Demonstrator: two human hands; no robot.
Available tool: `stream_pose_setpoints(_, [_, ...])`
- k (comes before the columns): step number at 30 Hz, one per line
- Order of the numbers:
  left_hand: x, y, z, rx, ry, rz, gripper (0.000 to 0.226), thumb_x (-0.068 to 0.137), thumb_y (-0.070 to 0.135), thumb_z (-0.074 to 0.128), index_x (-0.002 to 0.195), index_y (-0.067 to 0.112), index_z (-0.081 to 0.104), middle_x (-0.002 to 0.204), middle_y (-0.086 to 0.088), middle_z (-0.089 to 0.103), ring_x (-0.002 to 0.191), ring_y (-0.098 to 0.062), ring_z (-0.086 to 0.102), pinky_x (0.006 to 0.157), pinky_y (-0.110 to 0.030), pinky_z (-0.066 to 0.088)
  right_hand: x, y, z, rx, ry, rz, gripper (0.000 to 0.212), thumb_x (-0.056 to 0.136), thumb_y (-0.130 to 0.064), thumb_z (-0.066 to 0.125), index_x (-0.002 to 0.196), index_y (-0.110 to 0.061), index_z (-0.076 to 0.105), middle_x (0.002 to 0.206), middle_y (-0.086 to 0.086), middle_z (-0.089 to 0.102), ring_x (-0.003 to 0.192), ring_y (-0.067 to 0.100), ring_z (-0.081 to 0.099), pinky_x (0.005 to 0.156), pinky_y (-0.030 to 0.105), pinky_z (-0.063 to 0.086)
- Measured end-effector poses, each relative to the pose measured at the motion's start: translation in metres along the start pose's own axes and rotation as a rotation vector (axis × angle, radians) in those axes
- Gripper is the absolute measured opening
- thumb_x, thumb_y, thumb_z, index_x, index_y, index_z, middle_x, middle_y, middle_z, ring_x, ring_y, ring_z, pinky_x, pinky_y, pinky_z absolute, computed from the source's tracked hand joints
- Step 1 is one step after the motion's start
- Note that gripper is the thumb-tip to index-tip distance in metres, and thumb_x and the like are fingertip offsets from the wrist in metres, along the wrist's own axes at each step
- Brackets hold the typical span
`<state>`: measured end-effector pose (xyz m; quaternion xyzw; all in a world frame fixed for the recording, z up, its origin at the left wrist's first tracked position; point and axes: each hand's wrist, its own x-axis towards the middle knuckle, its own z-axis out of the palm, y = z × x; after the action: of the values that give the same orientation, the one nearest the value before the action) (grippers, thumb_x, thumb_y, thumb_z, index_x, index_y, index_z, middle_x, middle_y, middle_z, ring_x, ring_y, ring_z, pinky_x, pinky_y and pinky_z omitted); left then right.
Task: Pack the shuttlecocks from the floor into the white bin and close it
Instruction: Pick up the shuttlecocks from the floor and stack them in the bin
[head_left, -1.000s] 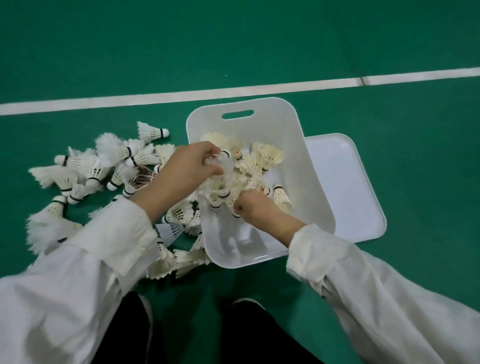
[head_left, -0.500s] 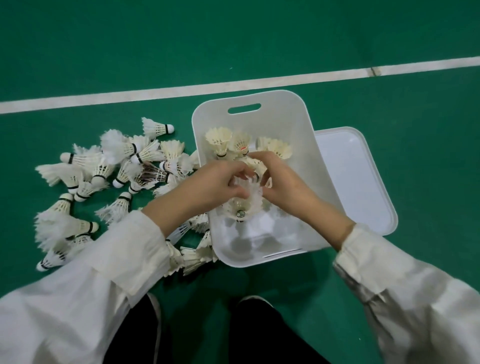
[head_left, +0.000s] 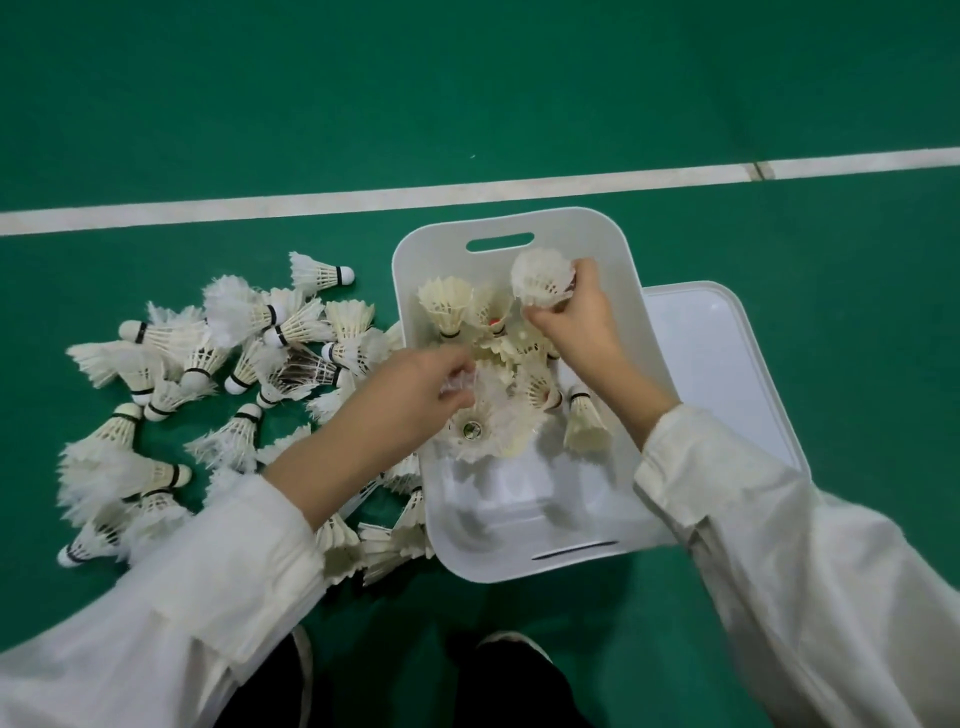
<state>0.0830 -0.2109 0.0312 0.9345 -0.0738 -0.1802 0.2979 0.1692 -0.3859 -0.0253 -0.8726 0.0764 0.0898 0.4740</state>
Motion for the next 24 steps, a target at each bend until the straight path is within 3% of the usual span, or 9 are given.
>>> stream_pose_setpoints(4, [0.004, -0.002, 0.000, -0.013, 0.003, 0.008, 0.019, 0.088, 0.020, 0.060, 0.106, 0.013, 0.059, 0.078, 0.011, 0.046, 0.064, -0.004, 0.039, 0.063, -0.021, 0.030, 0.029, 0.008, 0.021, -0.058, 0.004, 0.094, 0.049, 0.078, -0.010, 0.070, 0.118, -0.009, 0.042, 0.101, 0.003, 0.055, 0.087, 0.018, 0.052, 0.063, 0.022, 0.042])
stream_pose_setpoints(7, [0.009, -0.004, -0.002, -0.007, 0.020, -0.002, 0.022, 0.088, 0.022, 0.060, 0.108, 0.013, 0.059, 0.083, 0.007, 0.050, 0.072, -0.011, 0.045, 0.065, -0.022, 0.032, 0.039, 0.019, 0.035, -0.153, -0.013, 0.098, 0.047, 0.078, -0.015, 0.071, 0.117, -0.005, 0.047, 0.116, 0.013, 0.058, 0.103, 0.029, 0.055, 0.075, 0.028, 0.040])
stream_pose_setpoints(14, [0.015, -0.001, -0.001, -0.008, 0.042, 0.006, 0.025, 0.089, 0.023, 0.059, 0.111, 0.012, 0.059, 0.094, -0.001, 0.061, 0.076, -0.012, 0.046, 0.067, -0.023, 0.033, 0.057, 0.030, 0.020, -0.263, 0.120, 0.106, 0.043, 0.079, -0.013, 0.069, 0.116, -0.003, 0.049, 0.118, 0.016, 0.058, 0.107, 0.032, 0.055, 0.085, 0.040, 0.047])
stream_pose_setpoints(21, [0.013, 0.004, 0.008, 0.002, 0.021, 0.027, 0.025, 0.089, 0.021, 0.059, 0.113, 0.013, 0.058, 0.101, -0.001, 0.062, 0.080, -0.011, 0.046, 0.073, -0.022, 0.036, 0.058, 0.041, 0.039, -0.527, -0.067, 0.122, 0.047, 0.078, -0.013, 0.069, 0.119, -0.004, 0.047, 0.118, 0.015, 0.055, 0.109, 0.035, 0.054, 0.091, 0.046, 0.048])
stream_pose_setpoints(24, [0.013, 0.002, 0.008, 0.004, 0.023, 0.015, 0.024, 0.089, 0.021, 0.058, 0.111, 0.013, 0.058, 0.104, -0.002, 0.063, 0.082, -0.012, 0.049, 0.074, -0.023, 0.038, 0.059, 0.041, 0.039, -0.625, -0.171, 0.174, 0.066, 0.074, -0.015, 0.070, 0.129, -0.004, 0.036, 0.129, 0.016, 0.043, 0.118, 0.033, 0.046, 0.098, 0.046, 0.044])
